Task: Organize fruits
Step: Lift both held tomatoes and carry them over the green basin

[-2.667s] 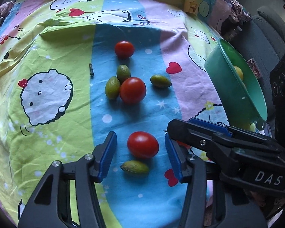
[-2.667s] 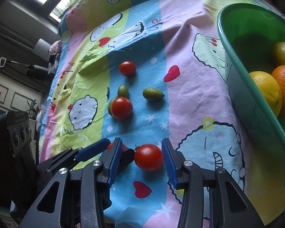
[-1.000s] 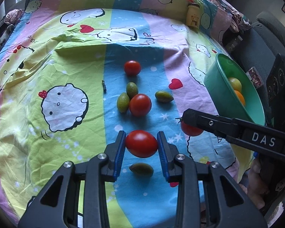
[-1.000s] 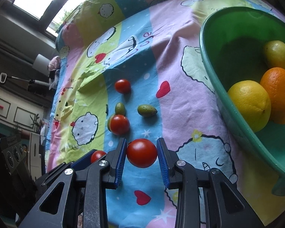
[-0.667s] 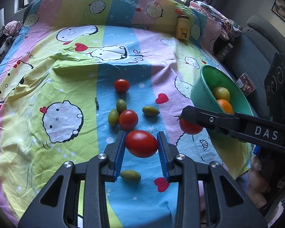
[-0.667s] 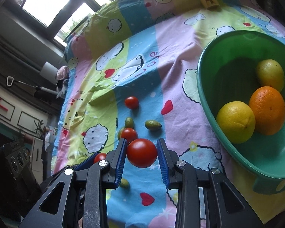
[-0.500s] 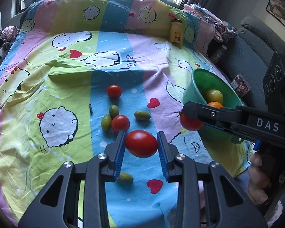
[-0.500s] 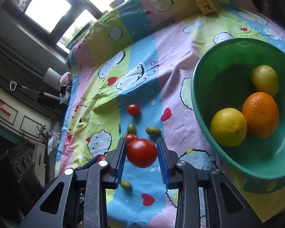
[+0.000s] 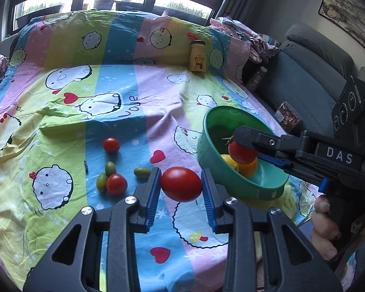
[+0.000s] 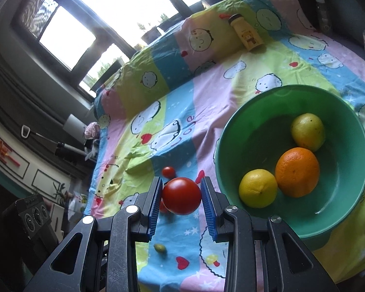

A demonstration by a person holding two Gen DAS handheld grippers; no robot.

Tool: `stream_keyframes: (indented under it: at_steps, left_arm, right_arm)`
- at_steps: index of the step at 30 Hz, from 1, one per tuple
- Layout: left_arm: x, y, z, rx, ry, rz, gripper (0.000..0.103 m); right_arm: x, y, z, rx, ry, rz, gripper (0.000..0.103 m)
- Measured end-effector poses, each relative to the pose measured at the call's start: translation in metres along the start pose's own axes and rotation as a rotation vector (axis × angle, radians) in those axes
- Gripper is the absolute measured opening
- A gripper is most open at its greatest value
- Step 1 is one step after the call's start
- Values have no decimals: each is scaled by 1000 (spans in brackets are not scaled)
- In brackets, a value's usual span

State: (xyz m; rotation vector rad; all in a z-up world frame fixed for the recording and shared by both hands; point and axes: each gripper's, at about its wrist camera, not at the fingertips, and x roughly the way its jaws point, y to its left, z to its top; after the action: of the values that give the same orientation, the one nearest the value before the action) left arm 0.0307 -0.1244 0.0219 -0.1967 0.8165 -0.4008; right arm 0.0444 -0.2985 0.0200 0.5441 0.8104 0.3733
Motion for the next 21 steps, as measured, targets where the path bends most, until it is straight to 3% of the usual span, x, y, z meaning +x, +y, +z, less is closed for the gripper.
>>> stream_keyframes:
  at_steps: [12, 21]
  left_arm:
    - [3, -42, 15, 48, -47, -81, 33]
    - [16, -70, 20, 76, -40, -145, 33]
  right_arm:
    - [-36, -30, 9, 79, -124, -59, 35]
    - [-56, -61, 13, 155, -184, -104, 35]
